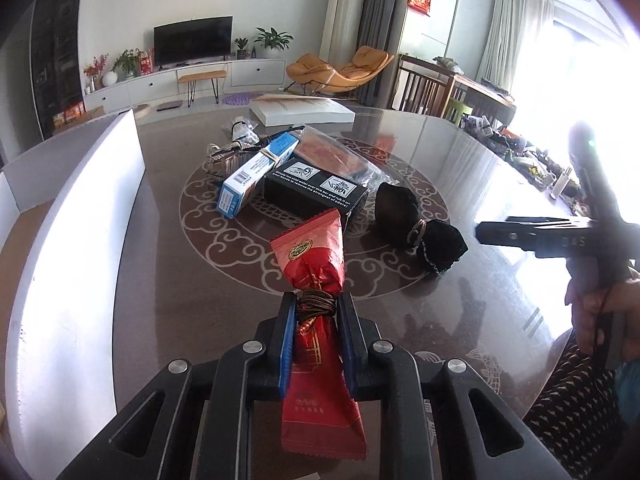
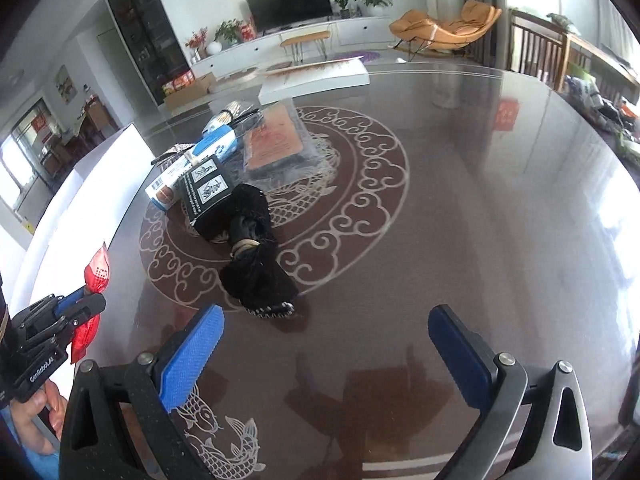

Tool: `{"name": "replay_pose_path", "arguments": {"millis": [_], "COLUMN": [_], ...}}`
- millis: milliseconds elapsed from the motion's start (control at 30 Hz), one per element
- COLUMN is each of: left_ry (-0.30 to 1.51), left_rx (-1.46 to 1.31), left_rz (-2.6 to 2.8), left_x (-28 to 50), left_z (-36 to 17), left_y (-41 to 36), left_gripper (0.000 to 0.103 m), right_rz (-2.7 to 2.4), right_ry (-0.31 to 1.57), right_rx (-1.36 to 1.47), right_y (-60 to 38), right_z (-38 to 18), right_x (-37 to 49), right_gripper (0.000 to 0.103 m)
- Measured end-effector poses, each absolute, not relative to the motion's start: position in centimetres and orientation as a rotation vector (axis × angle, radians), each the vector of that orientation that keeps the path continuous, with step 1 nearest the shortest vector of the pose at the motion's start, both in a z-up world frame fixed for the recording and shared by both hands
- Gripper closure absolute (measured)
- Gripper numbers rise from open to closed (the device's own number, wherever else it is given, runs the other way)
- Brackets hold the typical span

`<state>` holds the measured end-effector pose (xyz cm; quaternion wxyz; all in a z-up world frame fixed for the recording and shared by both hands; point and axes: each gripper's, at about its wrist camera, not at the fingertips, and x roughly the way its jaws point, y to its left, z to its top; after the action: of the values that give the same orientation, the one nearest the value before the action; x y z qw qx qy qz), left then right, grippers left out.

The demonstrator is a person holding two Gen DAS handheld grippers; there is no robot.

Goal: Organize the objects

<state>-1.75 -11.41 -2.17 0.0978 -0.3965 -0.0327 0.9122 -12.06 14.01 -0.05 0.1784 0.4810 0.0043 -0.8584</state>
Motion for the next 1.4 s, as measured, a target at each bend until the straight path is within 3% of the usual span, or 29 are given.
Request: {"name": "replay_pose_path", "arguments": {"millis": [133, 200, 267, 367, 400, 800, 1400], "left_ry": [-0.123, -0.124, -0.131, -0.163, -0.175, -0.241, -0.345], "left_rx": [-1.148, -1.129, -1.109, -1.081, -1.073, -0.976, -1.018], "left_rz": [2.700, 2.710, 2.727, 2.752, 2.759, 2.819, 3.073], "left_x": [-0.9, -0.4, 0.3, 1.2, 1.5, 4.7, 10.4], "left_z": [-1.1, -0.4, 0.5, 1.5, 1.8, 5.0, 7.0], "left_y": [-11.9, -12.3, -12.9, -14.0, -14.4, -17.4, -28.7], "left_gripper": [0.084, 0.084, 0.083, 0.083, 0.083, 0.084, 0.084], "right_rz": [-2.329, -2.299, -2.264, -2.277, -2.274, -2.262, -2.024], "right_ry": [0.213, 0.267, 0.238, 0.173, 0.142, 0.009, 0.021], "right_rx": [1.388, 1.433, 1.495, 1.513, 1.509, 1.350, 1.157], "right_y": [7.9, 5.8, 5.0, 5.6, 5.9, 6.1, -5.7], "right_z": [-1.7, -3.3, -4.6, -4.9, -4.7, 0.8, 6.5], "right_x": [-14.6, -15.7, -16.6, -16.6, -16.4, -11.0, -4.4], "right_gripper": [0.001, 0.011, 0.037, 0.068, 0.071, 0.072, 0.072]}}
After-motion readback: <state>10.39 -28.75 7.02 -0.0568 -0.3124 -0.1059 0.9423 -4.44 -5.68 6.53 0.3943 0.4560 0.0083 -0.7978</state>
